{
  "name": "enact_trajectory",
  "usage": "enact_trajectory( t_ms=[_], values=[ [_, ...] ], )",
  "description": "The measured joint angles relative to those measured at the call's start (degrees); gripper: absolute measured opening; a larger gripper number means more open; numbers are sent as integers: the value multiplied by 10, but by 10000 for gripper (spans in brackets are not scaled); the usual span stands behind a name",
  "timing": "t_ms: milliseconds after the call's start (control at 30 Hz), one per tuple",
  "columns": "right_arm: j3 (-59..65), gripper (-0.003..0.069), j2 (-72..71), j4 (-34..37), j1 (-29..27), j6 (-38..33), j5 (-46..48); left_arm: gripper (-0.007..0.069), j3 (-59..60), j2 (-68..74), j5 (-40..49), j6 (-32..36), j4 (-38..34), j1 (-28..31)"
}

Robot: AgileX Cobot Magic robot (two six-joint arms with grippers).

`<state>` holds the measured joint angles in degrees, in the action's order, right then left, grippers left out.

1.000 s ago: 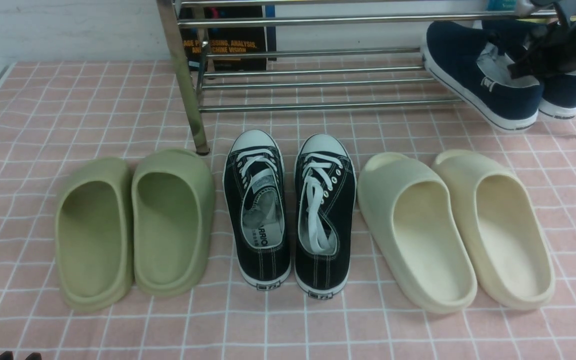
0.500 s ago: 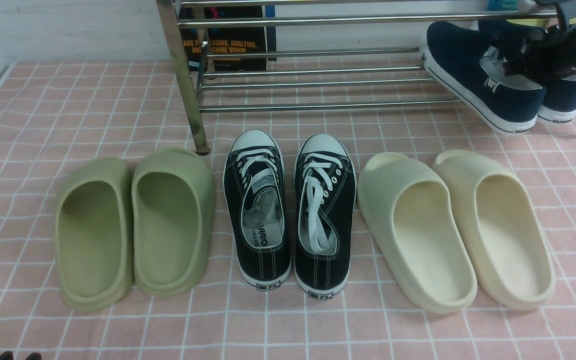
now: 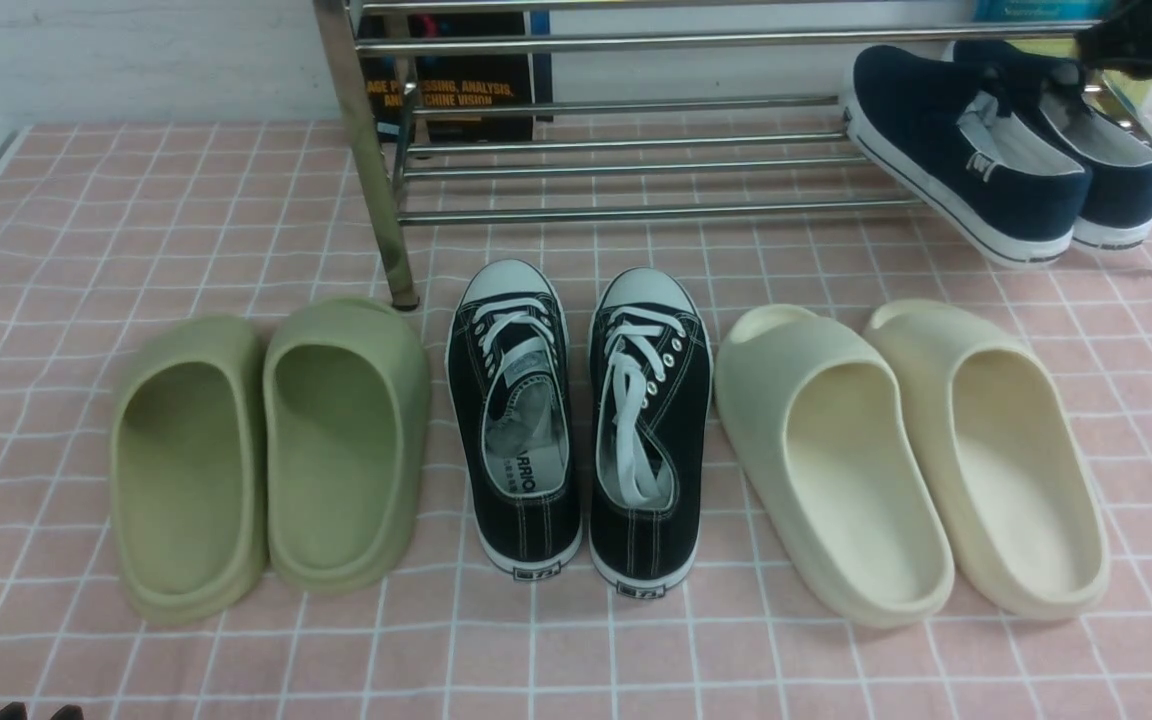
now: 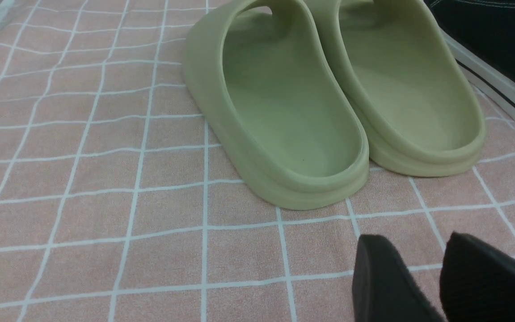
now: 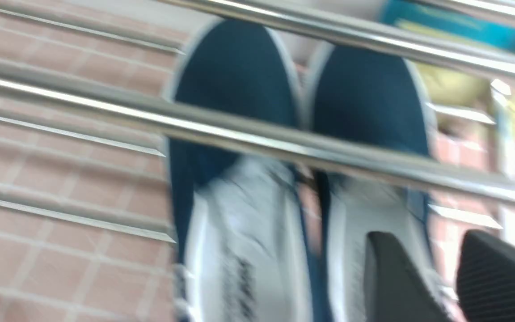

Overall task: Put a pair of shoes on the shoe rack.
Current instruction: Use the right arm to put a shoe into the shoe rack

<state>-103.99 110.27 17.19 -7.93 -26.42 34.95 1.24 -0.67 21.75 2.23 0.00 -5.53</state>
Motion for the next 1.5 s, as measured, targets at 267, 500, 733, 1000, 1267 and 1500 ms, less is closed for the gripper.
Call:
enact_trajectory(
  t_ms=[267,500,733,1000,1267,1500],
  values=[
    [-1,-4,12,-30,-86,58,73,239,0,0,0,0,0,0],
    [-1,-19,76,16,-90,47,77,239,0,0,0,0,0,0],
    [-1,-17,102,38,-64,11,64,239,0,0,0,0,0,0],
    [-1,-15,102,33,-52,4,62,239,0,0,0,0,0,0],
    [-3,-13,97,43,-47,4,96,239,0,0,0,0,0,0],
    [-3,-10,83,40,-39,4,116,239,0,0,0,0,0,0]
  ],
)
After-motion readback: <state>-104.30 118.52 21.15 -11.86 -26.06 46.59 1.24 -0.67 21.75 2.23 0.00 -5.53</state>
